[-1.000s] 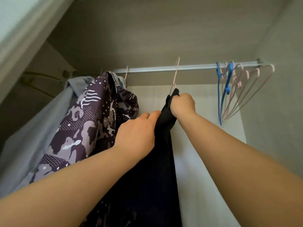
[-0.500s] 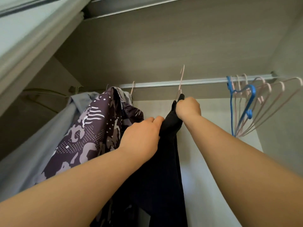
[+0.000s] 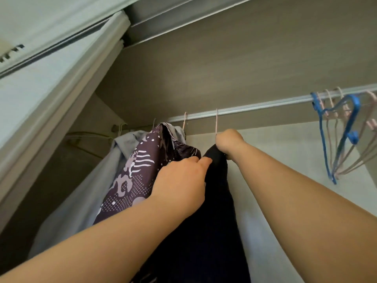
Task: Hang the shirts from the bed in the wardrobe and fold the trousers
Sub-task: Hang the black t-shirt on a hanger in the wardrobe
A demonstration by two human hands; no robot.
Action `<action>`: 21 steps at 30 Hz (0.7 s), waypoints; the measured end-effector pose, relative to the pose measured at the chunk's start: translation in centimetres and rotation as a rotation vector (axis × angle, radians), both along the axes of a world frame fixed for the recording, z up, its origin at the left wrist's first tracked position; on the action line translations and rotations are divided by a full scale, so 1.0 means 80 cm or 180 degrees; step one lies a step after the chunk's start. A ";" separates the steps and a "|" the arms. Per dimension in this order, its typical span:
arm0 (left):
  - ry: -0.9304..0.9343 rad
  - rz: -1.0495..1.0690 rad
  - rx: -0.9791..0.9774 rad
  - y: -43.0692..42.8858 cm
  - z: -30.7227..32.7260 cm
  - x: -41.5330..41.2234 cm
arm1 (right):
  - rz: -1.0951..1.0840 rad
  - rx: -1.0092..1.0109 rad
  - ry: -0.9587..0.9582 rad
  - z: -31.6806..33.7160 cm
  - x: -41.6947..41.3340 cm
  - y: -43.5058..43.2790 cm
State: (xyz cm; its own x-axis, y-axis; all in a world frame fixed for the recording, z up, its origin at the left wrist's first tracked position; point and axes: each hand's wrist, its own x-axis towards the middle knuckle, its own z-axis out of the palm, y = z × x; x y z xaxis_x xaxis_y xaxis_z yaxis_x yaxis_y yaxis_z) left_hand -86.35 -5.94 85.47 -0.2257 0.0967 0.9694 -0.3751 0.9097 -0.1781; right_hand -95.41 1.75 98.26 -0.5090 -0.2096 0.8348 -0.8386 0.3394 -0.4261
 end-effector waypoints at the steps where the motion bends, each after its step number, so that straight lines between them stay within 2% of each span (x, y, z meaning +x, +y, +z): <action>1: -0.0016 0.0029 -0.0030 0.002 0.001 0.008 | 0.0207 0.0038 0.0027 0.002 0.010 -0.005; 5: -0.0144 0.0010 -0.0078 0.011 0.009 0.038 | 0.0877 0.0046 0.0007 -0.005 0.048 -0.014; 10: -0.0125 0.0373 0.0111 -0.013 -0.005 0.057 | 0.1166 0.0189 -0.0347 -0.026 0.048 -0.036; 14: -0.0063 0.0746 0.0220 -0.027 -0.018 0.068 | 0.1149 0.0352 -0.0089 -0.051 0.041 -0.044; 19: 0.0187 0.0870 0.0193 -0.024 -0.043 0.081 | 0.1228 0.0165 -0.0030 -0.116 0.025 -0.030; 21: 0.0160 0.0838 0.0097 -0.017 -0.059 0.085 | 0.1129 -0.0379 0.0228 -0.156 0.027 -0.027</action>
State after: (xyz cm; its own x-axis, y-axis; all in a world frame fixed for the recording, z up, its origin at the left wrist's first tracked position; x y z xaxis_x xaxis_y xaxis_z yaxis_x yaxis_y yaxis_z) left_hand -79.58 -7.30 80.78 -0.1908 0.0116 0.9816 -0.6071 0.7844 -0.1273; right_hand -93.25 -0.41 85.79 -0.3617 -0.2617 0.8948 -0.9242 -0.0257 -0.3810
